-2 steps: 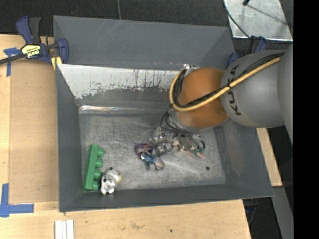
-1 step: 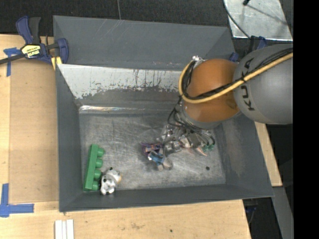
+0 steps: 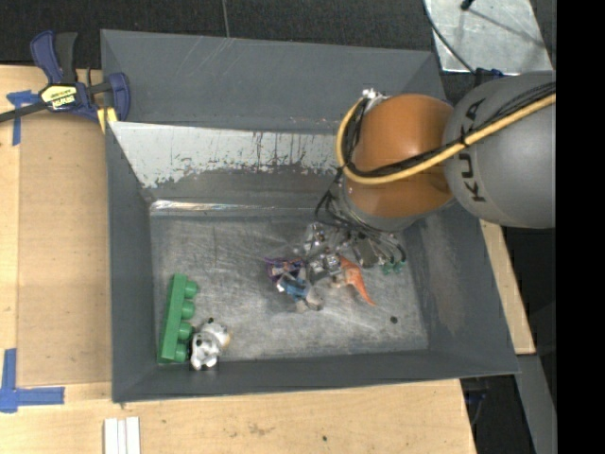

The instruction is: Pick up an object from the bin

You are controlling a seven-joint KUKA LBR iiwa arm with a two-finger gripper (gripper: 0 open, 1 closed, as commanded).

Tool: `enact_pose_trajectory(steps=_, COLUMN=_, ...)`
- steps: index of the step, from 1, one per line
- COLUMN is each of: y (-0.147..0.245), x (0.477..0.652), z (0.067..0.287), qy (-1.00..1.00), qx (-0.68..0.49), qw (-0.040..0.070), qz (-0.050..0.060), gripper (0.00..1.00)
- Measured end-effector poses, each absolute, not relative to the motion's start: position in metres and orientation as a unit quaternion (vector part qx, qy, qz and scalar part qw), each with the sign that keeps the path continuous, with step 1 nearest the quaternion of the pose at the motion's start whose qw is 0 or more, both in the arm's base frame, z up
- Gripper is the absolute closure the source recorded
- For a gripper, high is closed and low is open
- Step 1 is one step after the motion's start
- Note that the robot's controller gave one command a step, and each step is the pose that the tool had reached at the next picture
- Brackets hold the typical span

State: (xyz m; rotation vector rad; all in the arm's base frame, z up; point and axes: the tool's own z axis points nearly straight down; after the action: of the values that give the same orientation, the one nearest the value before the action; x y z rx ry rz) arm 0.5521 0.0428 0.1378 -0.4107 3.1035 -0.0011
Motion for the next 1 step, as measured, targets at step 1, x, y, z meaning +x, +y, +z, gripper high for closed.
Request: enact_pose_trajectory(steps=1, y=0.0268, x=0.5295, z=0.15, qy=0.991, qx=-0.132, qw=-0.006, qz=0.002, gripper=1.0)
